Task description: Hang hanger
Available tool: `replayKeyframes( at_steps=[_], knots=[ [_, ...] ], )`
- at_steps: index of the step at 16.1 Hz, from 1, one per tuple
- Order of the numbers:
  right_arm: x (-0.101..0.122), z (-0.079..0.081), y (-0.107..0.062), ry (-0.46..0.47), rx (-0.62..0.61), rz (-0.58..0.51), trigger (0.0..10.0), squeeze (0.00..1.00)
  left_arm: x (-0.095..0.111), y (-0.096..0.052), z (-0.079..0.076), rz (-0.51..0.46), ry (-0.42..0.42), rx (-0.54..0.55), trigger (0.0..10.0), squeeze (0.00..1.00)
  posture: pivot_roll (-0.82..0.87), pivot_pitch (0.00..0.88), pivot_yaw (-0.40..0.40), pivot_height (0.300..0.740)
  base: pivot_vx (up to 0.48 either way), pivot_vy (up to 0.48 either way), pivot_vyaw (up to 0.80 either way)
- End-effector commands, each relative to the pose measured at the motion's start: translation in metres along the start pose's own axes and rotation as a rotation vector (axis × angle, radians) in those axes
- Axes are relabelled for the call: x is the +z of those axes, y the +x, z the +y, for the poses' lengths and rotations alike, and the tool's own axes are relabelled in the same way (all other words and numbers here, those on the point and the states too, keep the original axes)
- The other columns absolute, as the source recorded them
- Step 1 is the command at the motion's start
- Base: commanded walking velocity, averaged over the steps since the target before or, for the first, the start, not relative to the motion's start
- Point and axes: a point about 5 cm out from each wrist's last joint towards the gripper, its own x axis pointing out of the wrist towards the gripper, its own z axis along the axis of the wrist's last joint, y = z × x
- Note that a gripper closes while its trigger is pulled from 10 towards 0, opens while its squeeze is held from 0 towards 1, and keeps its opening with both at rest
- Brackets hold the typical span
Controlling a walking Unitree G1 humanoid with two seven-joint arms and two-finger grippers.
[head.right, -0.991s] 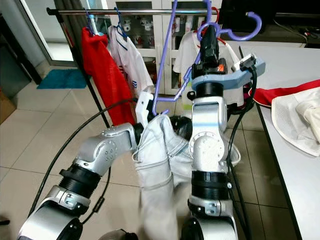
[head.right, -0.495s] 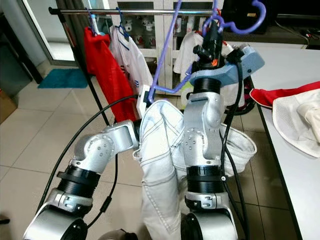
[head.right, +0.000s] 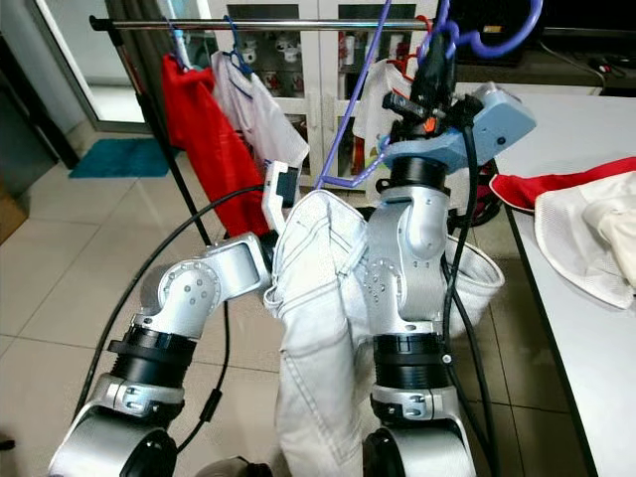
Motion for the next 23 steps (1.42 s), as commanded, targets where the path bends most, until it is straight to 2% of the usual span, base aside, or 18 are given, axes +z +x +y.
replayKeyframes(
  at_steps=[1, 2, 3, 4, 5, 6, 7, 9, 10, 11, 13, 14, 15, 18, 21, 23],
  knots=[
    [0.002, -0.007, 0.001, 0.033, -0.049, -0.006, 10.0, 0.00, 0.016, -0.001, -0.010, -0.030, 0.096, -0.040, 0.0, 0.00, -0.13, 0.000, 0.060, 0.740, 0.000, 0.000, 0.00],
    [0.005, -0.016, 0.007, 0.223, -0.168, -0.009, 10.0, 0.00, 0.007, -0.004, -0.007, 0.061, 0.199, -0.018, 0.0, 0.00, -0.13, 0.000, 0.059, 0.740, 0.000, 0.000, 0.00],
    [0.007, -0.024, 0.012, 0.359, -0.247, -0.023, 10.0, 0.00, -0.002, -0.007, -0.004, 0.141, 0.273, 0.006, 0.0, 0.00, -0.13, 0.000, 0.060, 0.740, 0.000, 0.000, 0.00],
    [0.008, -0.030, 0.014, 0.424, -0.294, -0.033, 10.0, 0.00, -0.007, -0.007, -0.005, 0.169, 0.309, 0.005, 0.0, 0.00, -0.13, 0.000, 0.060, 0.740, 0.000, 0.000, 0.00],
    [0.008, -0.033, 0.014, 0.448, -0.317, -0.035, 10.0, 0.00, -0.008, -0.007, -0.006, 0.176, 0.322, -0.002, 0.0, 0.00, -0.13, 0.000, 0.060, 0.740, 0.000, 0.000, 0.00],
    [0.006, -0.037, 0.014, 0.383, -0.302, -0.012, 10.0, 0.00, -0.006, -0.006, -0.009, 0.169, 0.455, 0.013, 0.0, 0.00, -0.13, 0.000, 0.058, 0.740, 0.000, 0.000, 0.00],
    [0.006, -0.030, 0.013, 0.269, -0.196, -0.002, 10.0, 0.00, 0.001, -0.006, -0.008, 0.132, 0.462, 0.046, 0.0, 0.00, -0.13, 0.000, 0.058, 0.740, 0.000, 0.000, 0.00],
    [0.005, -0.022, 0.007, 0.164, -0.107, 0.013, 10.0, 0.00, 0.013, -0.008, -0.004, 0.077, 0.427, 0.077, 0.0, 0.00, -0.13, 0.000, 0.058, 0.740, 0.000, 0.000, 0.00],
    [0.002, -0.016, 0.001, 0.069, -0.038, 0.029, 10.0, 0.00, 0.024, -0.008, -0.004, 0.014, 0.375, 0.093, 0.0, 0.00, -0.12, 0.000, 0.055, 0.740, 0.000, 0.000, 0.00],
    [-0.006, -0.012, -0.007, -0.038, -0.019, 0.066, 10.0, 0.00, 0.034, -0.006, -0.007, -0.036, 0.345, 0.098, 0.0, 0.00, -0.12, 0.000, 0.055, 0.740, 0.000, 0.000, 0.00],
    [-0.021, -0.017, -0.019, -0.202, -0.123, 0.131, 10.0, 0.00, 0.040, 0.000, -0.009, -0.061, 0.343, 0.130, 0.0, 0.00, -0.12, 0.000, 0.053, 0.740, 0.000, 0.000, 0.00],
    [-0.022, -0.018, -0.021, -0.218, -0.135, 0.132, 10.0, 0.00, 0.041, 0.001, -0.009, -0.065, 0.340, 0.140, 0.0, 0.00, -0.12, 0.000, 0.053, 0.740, 0.000, 0.000, 0.00],
    [-0.020, -0.014, -0.024, -0.208, -0.169, 0.105, 10.0, 0.00, 0.041, 0.005, -0.004, -0.086, 0.295, 0.183, 0.0, 0.00, -0.12, 0.000, 0.052, 0.740, 0.000, 0.000, 0.00],
    [-0.020, 0.002, -0.031, -0.195, -0.137, 0.072, 10.0, 0.00, 0.049, 0.014, -0.005, -0.179, 0.129, 0.203, 0.0, 0.00, -0.13, 0.000, 0.055, 0.740, 0.000, 0.000, 0.00],
    [-0.026, 0.026, -0.035, -0.154, -0.043, 0.088, 10.0, 0.00, 0.053, 0.022, -0.003, -0.215, 0.069, 0.252, 0.0, 0.00, -0.13, 0.000, 0.055, 0.740, 0.000, 0.000, 0.00],
    [-0.027, 0.038, -0.038, -0.159, 0.030, 0.087, 10.0, 0.00, 0.058, 0.028, -0.010, -0.228, 0.057, 0.219, 0.0, 0.00, -0.12, 0.000, 0.054, 0.740, 0.000, 0.000, 0.00]
  ],
)
